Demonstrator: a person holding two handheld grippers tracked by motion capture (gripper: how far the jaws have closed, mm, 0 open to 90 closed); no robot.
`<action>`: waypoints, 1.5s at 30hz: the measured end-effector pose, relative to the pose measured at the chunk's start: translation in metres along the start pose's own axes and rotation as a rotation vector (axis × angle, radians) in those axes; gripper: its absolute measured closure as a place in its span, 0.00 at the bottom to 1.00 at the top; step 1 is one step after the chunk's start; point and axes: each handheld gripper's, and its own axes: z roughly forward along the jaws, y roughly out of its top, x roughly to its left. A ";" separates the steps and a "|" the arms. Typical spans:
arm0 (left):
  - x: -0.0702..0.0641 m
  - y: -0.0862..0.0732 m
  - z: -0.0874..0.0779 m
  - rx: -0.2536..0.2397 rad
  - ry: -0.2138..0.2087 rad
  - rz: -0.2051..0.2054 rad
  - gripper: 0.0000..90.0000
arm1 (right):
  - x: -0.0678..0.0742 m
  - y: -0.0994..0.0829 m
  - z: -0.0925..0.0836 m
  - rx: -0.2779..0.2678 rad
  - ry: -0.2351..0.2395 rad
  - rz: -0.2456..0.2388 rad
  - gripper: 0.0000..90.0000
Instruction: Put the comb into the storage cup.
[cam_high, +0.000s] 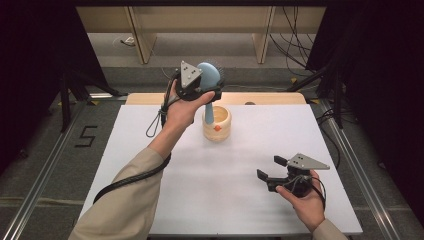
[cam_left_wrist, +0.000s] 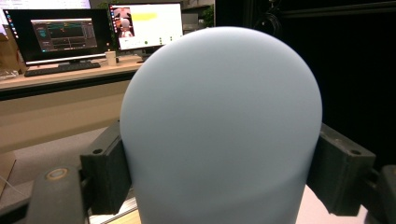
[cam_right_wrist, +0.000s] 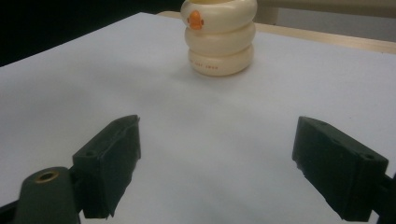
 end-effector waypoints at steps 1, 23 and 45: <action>0.000 0.000 0.000 0.003 0.000 0.003 0.21 | 0.000 0.000 0.000 0.001 0.000 0.001 0.18; 0.000 -0.003 0.009 -0.002 -0.002 -0.010 0.21 | 0.000 0.000 0.000 0.000 0.001 0.002 0.18; -0.004 -0.006 0.020 -0.010 -0.010 -0.009 0.21 | -0.001 -0.001 0.000 0.002 0.003 0.001 0.18</action>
